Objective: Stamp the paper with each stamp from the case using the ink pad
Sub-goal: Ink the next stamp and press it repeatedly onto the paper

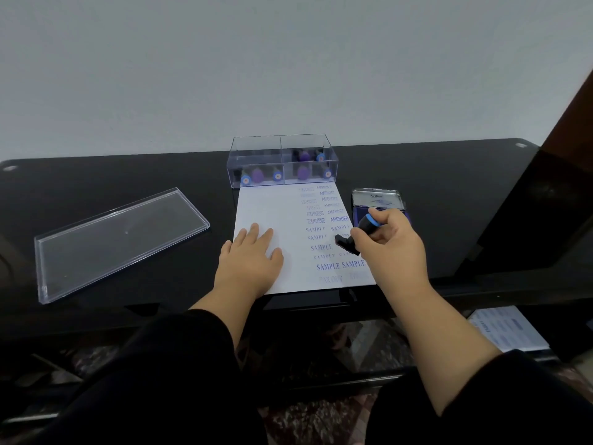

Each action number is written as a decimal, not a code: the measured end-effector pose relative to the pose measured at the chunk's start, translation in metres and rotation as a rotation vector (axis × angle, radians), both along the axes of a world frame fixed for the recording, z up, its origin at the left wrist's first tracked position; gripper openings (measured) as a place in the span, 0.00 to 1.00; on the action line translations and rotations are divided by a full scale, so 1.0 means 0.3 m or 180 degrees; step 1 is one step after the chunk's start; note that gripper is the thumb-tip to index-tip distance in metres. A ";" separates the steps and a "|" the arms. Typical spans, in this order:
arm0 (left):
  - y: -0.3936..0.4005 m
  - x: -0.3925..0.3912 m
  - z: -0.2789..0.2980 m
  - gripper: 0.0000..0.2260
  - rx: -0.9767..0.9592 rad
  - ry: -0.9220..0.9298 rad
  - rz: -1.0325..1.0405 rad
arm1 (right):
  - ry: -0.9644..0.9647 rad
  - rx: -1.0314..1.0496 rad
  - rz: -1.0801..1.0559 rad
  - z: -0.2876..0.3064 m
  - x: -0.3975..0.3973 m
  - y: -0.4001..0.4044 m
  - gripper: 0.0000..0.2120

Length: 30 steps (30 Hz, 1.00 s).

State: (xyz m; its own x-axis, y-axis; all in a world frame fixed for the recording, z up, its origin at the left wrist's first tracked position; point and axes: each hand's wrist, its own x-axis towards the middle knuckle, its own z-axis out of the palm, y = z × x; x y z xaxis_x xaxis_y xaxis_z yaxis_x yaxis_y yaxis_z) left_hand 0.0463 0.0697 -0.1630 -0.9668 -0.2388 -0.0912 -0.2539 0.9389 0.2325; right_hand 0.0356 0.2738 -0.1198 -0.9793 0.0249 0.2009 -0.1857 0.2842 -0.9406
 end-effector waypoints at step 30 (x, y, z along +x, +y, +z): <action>-0.082 -0.312 0.058 0.23 -0.0133 -0.0116 0.0198 | 0.0151 0.1454 -0.0486 -0.028 -0.373 0.054 0.16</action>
State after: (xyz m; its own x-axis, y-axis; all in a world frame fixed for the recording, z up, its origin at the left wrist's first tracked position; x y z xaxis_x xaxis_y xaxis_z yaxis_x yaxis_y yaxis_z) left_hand -0.0474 0.0452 -0.1458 -0.9462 -0.3026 -0.1148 -0.3195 0.9297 0.1831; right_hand -0.0763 0.2898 -0.1282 -0.9608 0.0664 0.2692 -0.1495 0.6936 -0.7046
